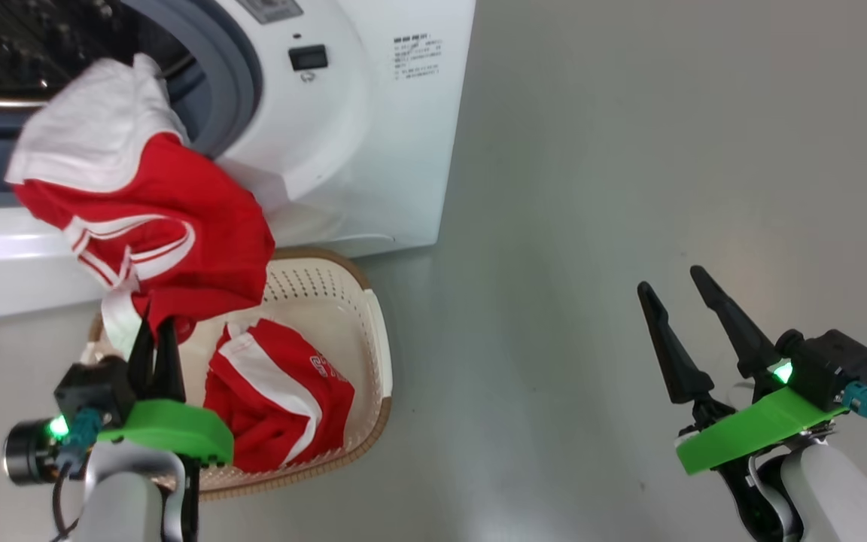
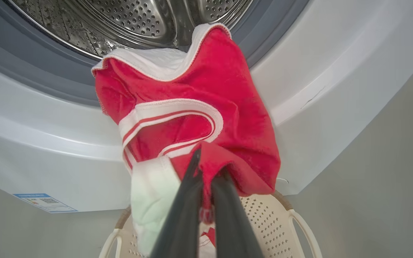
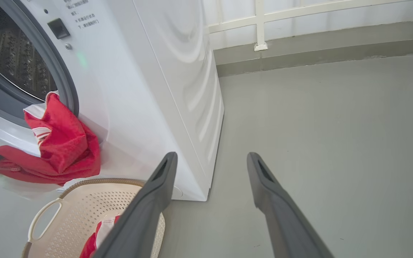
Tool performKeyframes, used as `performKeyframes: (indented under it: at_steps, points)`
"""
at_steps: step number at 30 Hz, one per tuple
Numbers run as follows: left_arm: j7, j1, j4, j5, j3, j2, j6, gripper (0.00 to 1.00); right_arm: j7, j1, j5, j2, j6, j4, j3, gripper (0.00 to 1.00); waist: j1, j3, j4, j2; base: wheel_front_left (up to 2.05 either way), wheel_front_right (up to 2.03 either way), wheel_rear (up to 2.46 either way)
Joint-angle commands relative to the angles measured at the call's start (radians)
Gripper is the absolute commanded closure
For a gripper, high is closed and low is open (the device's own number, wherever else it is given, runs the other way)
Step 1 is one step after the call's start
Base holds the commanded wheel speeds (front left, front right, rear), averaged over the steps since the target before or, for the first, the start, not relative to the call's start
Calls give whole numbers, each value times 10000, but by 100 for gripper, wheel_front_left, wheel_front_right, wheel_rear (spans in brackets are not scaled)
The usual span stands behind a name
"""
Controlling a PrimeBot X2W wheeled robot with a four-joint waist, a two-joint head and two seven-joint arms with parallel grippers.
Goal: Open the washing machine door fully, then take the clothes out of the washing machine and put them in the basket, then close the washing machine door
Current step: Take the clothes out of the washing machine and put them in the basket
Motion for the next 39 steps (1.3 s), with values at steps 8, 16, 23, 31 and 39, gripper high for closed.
performKeyframes:
  at_steps: [8,16,23,31,39]
  points:
    - [-51,-1146,1066,158,299,166,5,100,-65,-397,-43,51,65,-378,148,0,0,1045,-178,0,0,0,0]
    - [-51,-1958,2303,340,507,166,-11,87,-65,-642,-84,131,65,-410,204,0,0,1410,-296,0,0,0,0]
    - [-51,-2255,2620,451,732,170,-81,51,-65,-700,-85,171,65,-365,245,0,0,1341,-371,0,0,0,0]
    - [-51,-2018,2398,558,808,169,-191,0,-65,-566,-62,137,65,-319,238,0,0,1073,-347,0,0,0,0]
    - [-51,-1758,2065,450,693,167,-221,0,-65,-488,-60,112,65,-298,269,0,0,887,-300,0,0,0,0]
